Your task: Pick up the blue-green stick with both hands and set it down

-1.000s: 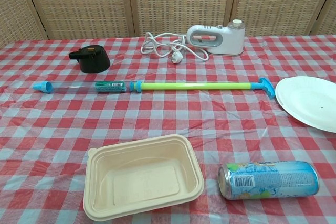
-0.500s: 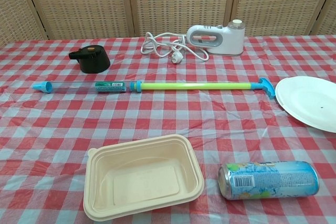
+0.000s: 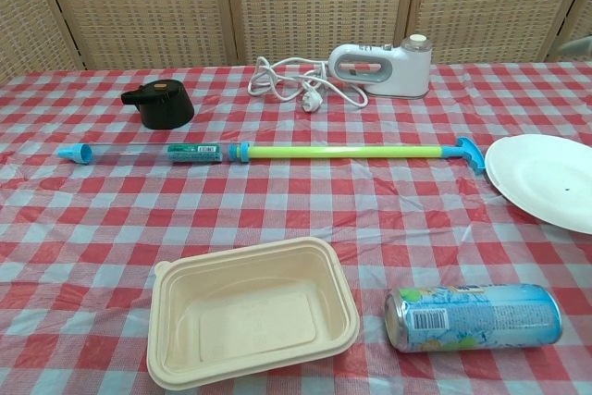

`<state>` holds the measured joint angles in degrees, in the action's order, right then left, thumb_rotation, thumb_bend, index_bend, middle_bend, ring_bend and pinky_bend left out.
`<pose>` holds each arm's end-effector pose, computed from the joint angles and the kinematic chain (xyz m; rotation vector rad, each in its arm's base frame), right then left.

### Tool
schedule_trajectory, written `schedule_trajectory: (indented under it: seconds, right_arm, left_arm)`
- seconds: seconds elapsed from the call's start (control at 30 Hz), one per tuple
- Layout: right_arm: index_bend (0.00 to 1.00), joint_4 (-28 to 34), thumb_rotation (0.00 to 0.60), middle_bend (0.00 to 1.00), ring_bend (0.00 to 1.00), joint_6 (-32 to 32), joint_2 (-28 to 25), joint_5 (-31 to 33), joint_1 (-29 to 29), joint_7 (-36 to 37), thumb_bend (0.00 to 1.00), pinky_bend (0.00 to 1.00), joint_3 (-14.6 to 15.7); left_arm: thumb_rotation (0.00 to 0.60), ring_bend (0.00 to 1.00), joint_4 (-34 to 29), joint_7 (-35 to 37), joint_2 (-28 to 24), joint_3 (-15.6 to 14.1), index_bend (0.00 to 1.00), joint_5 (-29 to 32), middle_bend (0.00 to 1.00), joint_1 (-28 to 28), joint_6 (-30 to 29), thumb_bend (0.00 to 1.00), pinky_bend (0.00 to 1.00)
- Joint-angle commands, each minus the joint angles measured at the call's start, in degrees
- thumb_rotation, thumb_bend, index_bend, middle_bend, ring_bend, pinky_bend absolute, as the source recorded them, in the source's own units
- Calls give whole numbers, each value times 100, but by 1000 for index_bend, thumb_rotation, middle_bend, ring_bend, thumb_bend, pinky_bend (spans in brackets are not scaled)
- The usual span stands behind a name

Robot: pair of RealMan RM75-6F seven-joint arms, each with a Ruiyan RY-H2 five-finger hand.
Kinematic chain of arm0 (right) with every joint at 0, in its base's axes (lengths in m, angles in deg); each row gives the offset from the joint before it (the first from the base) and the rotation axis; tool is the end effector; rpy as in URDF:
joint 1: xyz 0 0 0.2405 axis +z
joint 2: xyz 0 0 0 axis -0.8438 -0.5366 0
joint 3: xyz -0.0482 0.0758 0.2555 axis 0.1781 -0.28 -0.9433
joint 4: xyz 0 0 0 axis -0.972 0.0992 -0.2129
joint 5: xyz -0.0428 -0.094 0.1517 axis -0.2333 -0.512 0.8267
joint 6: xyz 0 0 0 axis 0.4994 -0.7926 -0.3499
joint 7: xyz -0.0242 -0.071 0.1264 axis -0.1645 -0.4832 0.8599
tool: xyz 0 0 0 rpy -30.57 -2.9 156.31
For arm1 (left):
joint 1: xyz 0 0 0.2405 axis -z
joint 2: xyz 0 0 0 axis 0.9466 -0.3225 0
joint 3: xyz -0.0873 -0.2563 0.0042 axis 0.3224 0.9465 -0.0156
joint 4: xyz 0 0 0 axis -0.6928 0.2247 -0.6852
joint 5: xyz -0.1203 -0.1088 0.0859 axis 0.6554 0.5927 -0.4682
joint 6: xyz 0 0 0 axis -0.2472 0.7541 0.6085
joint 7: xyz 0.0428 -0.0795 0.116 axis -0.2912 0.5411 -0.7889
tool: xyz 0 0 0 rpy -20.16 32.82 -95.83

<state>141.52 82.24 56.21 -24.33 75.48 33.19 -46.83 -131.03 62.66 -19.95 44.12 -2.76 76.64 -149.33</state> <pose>-0.2413 -0.2546 0.1166 1.5929 -0.7177 0.9659 -0.2997 0.1790 0.1645 -1.4168 -0.8211 -0.9283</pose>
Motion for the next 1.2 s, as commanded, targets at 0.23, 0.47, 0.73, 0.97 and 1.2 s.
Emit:
schedule_trajectory:
  seconds: [0.23,0.47,0.73,0.97,1.2]
  right_arm:
    - [277,-236,600,810,762,-971,729,1083,959,-1115,175,367,-763]
    - [414,-1106,600,1000,979,-1743,1495,2192,1790,-1688,232,539,-1246]
    - [426,-1889,600,1000,1000,-2160,1908,2920,2346,-1959,304,558,-1470]
    - [425,-2728,600,1000,1000,-2487,2225,3431,2761,-2013,335,558,-1525]
    - [438,-3651,600,1000,1000,-2884,2561,3790,3102,-1961,395,558,-1480]
  left_arm:
    - [600,0,28,16,22,79,0,83,0,34,83,207,0]
    - [600,0,159,44,77,247,0,371,0,77,205,207,0]
    - [600,0,214,22,114,301,0,484,0,118,314,207,0]
    - [600,0,271,-30,161,361,0,629,0,177,460,207,0]
    - [600,0,308,-79,203,408,0,709,0,236,558,207,0]
